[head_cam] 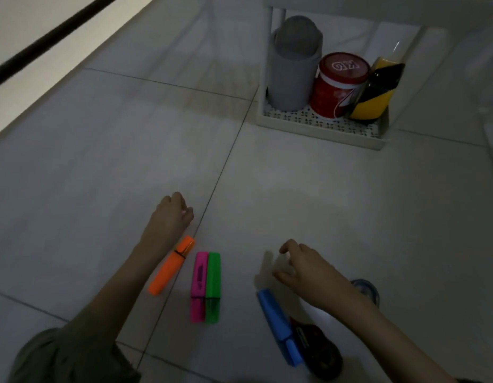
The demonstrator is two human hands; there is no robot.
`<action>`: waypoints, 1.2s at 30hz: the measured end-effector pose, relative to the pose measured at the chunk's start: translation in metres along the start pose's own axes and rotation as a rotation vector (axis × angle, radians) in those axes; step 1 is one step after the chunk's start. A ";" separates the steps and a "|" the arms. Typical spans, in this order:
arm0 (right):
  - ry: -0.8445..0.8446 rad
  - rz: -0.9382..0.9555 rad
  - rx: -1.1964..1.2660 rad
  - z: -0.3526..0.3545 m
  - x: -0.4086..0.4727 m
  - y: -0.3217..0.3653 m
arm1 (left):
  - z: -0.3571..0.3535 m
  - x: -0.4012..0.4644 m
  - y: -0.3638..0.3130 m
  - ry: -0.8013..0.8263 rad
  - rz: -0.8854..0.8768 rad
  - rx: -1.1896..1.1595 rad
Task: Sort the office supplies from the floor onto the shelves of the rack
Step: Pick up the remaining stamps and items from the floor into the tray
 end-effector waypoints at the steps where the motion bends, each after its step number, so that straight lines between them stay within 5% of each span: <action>1: -0.014 0.008 0.044 0.002 -0.001 0.001 | 0.004 0.001 -0.004 -0.044 -0.003 -0.026; 11: -0.014 0.036 0.059 -0.002 -0.002 0.001 | 0.012 0.000 0.027 -0.106 0.232 -0.136; 15: -0.010 0.051 0.055 -0.005 0.000 0.007 | -0.006 -0.012 0.034 0.066 0.301 -0.030; 25: -0.037 -0.009 0.110 0.006 0.002 -0.007 | -0.007 -0.011 0.015 -0.052 0.089 0.034; 30: -0.179 -0.194 0.215 0.039 -0.008 -0.061 | -0.008 -0.030 -0.029 -0.065 0.111 -0.541; 34: -0.160 -0.469 0.023 0.038 -0.026 -0.112 | -0.071 -0.068 -0.077 0.279 0.428 -1.385; 36: -0.041 -0.589 -0.064 0.020 -0.034 -0.132 | -0.089 -0.087 -0.101 0.472 0.523 -1.589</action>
Point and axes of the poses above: each hand's wrist, its own x-axis towards the middle knuckle, its own z-axis out of the back of the hand, y = z × x, the point moved 9 cm from there along x, towards the middle knuckle, and after that the axes turned 9 degrees about -z, right-handed, at the moved point
